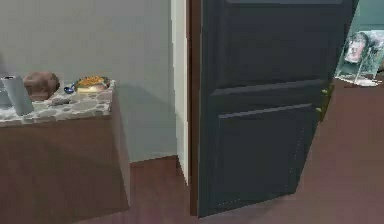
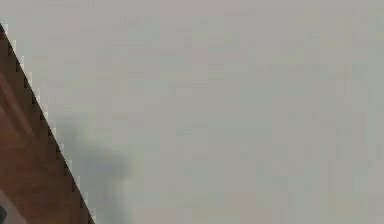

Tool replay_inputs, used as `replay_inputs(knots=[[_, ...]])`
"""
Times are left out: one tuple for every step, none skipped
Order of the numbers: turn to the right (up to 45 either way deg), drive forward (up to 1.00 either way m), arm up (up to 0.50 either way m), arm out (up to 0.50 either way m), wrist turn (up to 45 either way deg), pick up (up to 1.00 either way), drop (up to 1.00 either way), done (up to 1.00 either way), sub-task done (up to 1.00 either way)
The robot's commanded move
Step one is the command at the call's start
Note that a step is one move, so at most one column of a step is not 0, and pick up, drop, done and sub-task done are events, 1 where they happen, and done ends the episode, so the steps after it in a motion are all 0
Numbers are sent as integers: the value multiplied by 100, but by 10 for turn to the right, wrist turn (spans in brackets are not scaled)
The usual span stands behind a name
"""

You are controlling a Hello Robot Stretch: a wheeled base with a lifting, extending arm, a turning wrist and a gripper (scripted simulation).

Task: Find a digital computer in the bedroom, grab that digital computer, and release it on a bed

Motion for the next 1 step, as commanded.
replay_inputs(knots=[[0,25,0,0,0,0,0,0,0]])
